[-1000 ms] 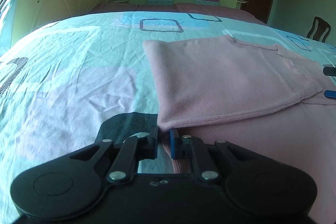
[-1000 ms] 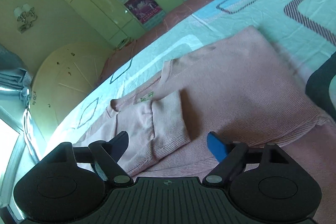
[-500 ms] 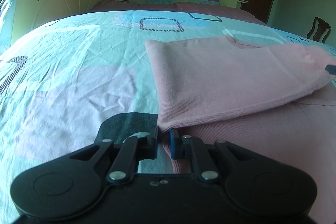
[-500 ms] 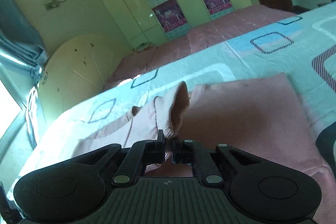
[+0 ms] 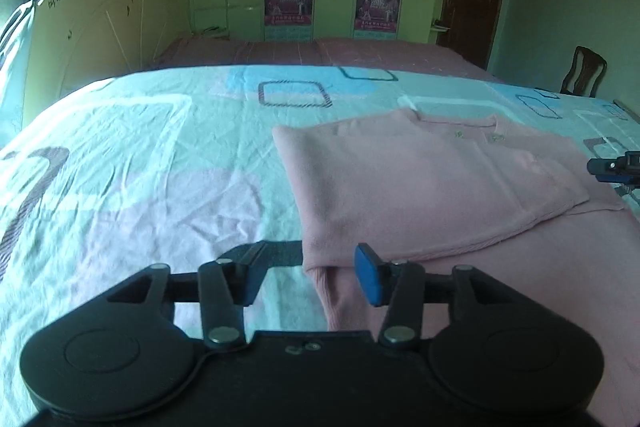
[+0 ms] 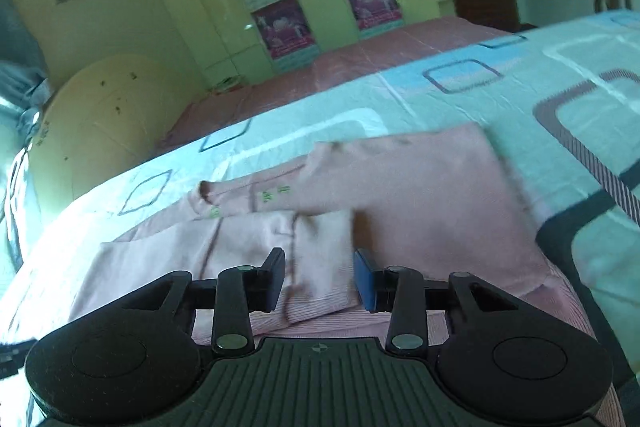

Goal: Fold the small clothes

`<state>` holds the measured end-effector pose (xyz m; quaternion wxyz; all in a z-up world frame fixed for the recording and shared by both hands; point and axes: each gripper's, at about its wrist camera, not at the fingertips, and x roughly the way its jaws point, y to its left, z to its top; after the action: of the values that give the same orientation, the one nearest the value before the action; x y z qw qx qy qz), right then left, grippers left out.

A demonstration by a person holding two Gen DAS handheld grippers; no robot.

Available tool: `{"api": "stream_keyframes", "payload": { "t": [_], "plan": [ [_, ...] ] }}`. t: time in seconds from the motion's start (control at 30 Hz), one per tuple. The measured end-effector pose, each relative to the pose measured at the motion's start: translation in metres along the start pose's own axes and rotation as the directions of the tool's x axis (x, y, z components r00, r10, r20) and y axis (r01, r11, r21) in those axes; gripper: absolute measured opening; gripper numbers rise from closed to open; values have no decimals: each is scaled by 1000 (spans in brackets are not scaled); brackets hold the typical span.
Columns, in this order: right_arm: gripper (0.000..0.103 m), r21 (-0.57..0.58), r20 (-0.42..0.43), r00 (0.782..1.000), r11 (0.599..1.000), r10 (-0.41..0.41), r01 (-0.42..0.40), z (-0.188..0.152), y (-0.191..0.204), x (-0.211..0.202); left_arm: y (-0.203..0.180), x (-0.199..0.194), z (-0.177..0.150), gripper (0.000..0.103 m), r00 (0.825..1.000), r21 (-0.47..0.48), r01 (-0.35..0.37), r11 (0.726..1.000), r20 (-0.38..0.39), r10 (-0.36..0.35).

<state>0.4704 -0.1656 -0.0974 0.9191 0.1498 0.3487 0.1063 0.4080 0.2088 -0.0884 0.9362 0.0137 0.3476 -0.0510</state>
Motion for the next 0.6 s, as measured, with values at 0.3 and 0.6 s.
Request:
{"api": "stream_keyframes", "payload": {
  "t": [0.3,0.6],
  "plan": [
    [37,-274,-195,980,961,-31,-24,-34,53,57,-36,59,-10,48,994,31,68,997,-84,-65],
    [38,-138,-125,991,990,-45,27,28,27,89,-22,107,47,50,993,38,84,996,-82,-81]
  ]
}}
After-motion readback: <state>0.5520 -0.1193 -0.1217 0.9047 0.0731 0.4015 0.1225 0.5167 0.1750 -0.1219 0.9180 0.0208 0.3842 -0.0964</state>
